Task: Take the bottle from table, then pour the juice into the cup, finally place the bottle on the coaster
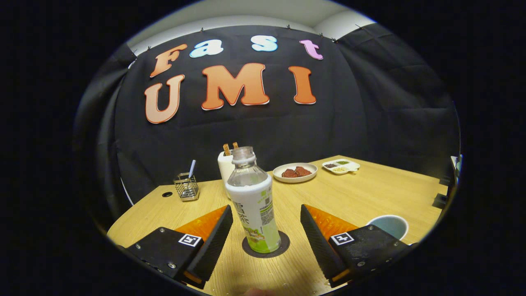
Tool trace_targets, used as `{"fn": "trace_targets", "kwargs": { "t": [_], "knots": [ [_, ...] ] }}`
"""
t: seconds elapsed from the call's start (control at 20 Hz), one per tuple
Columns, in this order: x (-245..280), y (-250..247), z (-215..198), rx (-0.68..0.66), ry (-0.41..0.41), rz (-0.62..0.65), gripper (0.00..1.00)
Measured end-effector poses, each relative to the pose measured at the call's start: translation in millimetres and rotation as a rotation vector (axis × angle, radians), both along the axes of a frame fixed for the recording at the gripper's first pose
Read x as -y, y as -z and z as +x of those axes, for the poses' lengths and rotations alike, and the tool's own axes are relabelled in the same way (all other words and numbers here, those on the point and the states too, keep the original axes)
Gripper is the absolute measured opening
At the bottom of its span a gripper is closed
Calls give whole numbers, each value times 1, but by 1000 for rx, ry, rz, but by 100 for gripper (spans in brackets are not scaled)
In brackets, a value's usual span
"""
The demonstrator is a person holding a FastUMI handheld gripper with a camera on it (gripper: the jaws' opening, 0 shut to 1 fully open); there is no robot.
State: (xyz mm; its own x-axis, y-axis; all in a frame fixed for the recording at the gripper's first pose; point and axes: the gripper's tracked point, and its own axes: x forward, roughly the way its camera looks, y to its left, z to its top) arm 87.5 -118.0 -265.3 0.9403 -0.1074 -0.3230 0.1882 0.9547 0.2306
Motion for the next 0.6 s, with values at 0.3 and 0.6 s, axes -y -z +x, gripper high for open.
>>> {"fn": "trace_targets", "kwargs": {
  "t": [0.3,0.6],
  "knots": [
    [-4,-111,-45,161,13,-106,99],
    [-34,-210,-86,288,-11,-185,98]
  ]
}}
